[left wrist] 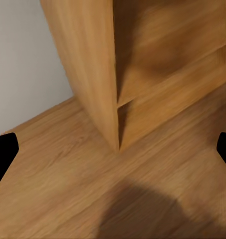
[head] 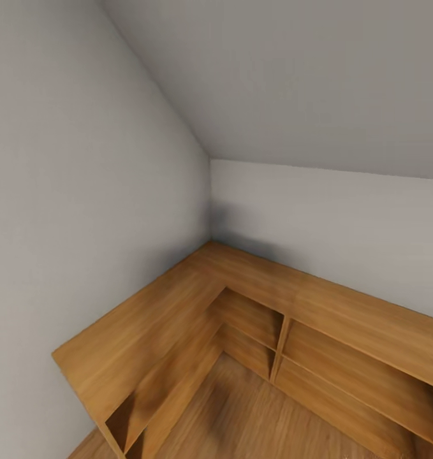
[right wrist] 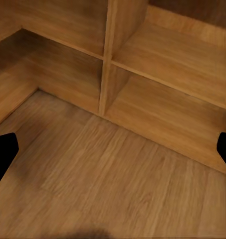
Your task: In the bedroom, organize the workspace by keeping the computer under the desk, ensuring the monitor is on the desk, placing the keyboard on the desk next to the monitor, placing the mouse on the desk next to the keyboard, moving the folder from the swivel chair onto the desk next to the mouse, stacking the notebook on top of the folder with the pen on top of the notebook, and positioning the swivel chair next to the desk.
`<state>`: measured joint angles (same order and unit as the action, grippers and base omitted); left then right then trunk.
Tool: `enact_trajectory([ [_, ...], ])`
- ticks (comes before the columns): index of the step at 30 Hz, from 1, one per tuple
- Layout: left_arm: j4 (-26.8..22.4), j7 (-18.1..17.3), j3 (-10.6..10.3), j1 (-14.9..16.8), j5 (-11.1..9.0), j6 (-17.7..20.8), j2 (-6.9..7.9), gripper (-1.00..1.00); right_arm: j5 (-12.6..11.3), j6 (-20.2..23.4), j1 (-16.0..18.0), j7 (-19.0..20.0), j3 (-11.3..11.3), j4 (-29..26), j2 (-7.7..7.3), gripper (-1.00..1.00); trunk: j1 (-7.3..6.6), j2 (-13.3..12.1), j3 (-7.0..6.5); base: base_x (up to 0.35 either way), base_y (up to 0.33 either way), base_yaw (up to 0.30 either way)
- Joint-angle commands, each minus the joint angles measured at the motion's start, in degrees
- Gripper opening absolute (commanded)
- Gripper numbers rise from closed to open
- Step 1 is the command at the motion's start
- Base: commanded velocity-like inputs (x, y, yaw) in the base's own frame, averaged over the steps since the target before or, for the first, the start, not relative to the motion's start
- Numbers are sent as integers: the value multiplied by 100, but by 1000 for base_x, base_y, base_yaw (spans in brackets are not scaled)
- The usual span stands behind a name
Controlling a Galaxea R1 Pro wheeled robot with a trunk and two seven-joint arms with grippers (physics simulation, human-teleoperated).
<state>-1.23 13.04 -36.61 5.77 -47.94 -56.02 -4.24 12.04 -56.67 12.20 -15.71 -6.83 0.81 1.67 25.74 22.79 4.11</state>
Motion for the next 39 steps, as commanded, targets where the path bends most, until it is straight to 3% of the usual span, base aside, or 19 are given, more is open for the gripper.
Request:
enact_trajectory([
  [1, -1, 59, -49, 3, 4, -9, 0, 100, 61, -16, 8, -23, -47, 10, 1, 100, 4, 12, 13, 40, 0, -297],
  [31, -2, 49, -48, 3, 4, -6, 3, 100, 65, -19, 9, -20, -47, 16, -8, 100, 4, 12, 13, 4, 1, -297],
  [39, -1, 54, -48, 3, 4, -6, 3, 100, 66, -20, 10, -20, -47, 16, -9, 100, 4, 12, 13, 175, 151, -298],
])
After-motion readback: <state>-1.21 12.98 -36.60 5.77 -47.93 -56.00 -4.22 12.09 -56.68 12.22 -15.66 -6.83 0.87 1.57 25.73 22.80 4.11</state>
